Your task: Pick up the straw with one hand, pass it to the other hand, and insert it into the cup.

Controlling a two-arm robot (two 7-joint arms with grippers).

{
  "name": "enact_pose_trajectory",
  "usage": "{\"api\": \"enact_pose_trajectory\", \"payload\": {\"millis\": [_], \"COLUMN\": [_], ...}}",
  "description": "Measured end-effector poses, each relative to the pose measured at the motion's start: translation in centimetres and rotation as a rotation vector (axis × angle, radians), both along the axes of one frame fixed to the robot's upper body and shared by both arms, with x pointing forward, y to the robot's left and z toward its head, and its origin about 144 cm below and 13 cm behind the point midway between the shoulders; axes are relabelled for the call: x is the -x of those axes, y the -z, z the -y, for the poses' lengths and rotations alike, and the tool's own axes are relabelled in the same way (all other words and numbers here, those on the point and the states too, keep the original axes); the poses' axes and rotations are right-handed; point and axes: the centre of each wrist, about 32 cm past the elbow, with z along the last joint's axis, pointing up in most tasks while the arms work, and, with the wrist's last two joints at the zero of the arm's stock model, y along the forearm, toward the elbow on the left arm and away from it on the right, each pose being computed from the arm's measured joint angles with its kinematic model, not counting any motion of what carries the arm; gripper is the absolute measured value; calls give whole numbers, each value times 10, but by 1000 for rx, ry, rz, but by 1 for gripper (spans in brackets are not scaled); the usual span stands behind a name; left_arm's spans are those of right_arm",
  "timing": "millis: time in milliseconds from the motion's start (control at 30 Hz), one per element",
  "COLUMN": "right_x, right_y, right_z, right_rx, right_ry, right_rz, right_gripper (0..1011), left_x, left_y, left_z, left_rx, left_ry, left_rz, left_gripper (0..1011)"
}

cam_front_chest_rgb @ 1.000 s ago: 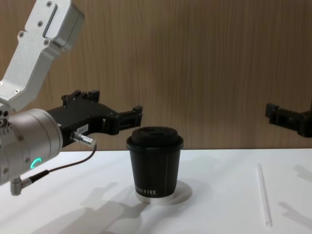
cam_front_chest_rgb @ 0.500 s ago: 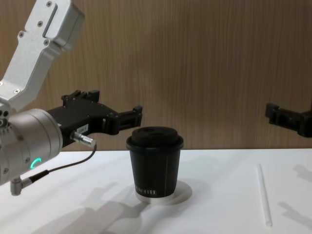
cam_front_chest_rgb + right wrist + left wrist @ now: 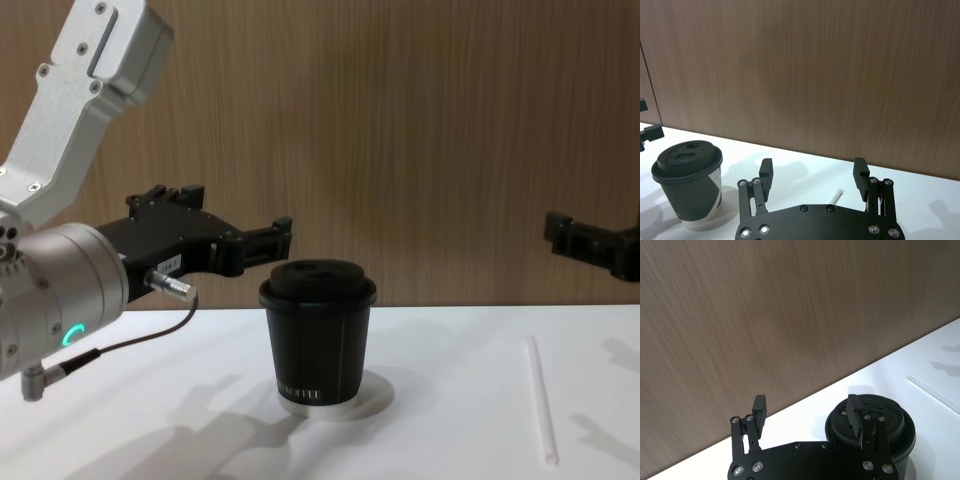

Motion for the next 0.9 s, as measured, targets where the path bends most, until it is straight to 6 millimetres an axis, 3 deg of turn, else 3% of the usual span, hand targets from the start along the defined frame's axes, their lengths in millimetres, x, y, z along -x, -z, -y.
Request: {"api": "enact_pose_trajectory", "payload": {"millis": [533, 900], "right_x": [0, -2], "right_y": [-1, -14], "right_z": [1, 5], "right_rx": [8, 76], "right_ry": [-1, -19], "right_rz": [-4, -71], "right_gripper": [1001, 1001], "left_x": [0, 0], "left_y": [0, 0], "left_z": [0, 0], "left_rx": [0, 0], "left_ry": [0, 0], "left_rz": [0, 0], "left_gripper": [1003, 1003]}}
